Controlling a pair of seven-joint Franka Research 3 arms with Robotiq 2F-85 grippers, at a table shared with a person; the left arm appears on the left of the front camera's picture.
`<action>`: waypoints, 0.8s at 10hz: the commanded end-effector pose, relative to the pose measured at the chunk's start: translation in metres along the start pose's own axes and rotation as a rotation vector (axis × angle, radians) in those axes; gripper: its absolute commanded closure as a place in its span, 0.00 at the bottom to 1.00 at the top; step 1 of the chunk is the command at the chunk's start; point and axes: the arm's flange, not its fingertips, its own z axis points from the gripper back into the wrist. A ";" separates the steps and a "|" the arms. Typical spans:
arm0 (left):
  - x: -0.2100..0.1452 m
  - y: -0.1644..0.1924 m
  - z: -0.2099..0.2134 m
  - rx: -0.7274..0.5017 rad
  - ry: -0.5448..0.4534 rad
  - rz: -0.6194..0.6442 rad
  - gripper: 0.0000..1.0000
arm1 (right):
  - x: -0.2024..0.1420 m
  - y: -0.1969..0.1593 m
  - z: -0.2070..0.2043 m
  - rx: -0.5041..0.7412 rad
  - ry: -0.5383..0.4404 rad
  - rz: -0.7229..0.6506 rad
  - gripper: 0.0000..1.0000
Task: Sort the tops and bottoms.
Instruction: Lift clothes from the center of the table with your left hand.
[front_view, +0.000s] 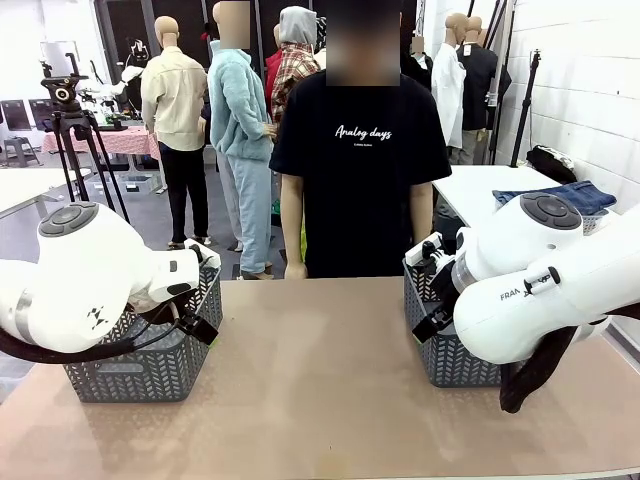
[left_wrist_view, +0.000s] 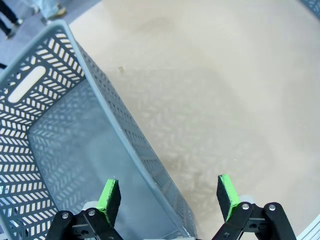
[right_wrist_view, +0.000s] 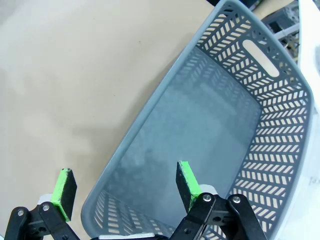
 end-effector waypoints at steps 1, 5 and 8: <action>0.000 0.001 0.000 0.000 0.000 0.003 0.00 | 0.000 0.000 0.000 0.000 0.000 0.000 0.00; 0.000 0.001 0.000 0.000 0.000 0.003 0.00 | 0.000 0.000 0.000 0.000 0.000 0.000 0.00; 0.000 0.001 0.000 0.000 0.000 0.003 0.00 | 0.000 0.000 0.000 0.000 0.000 0.000 0.00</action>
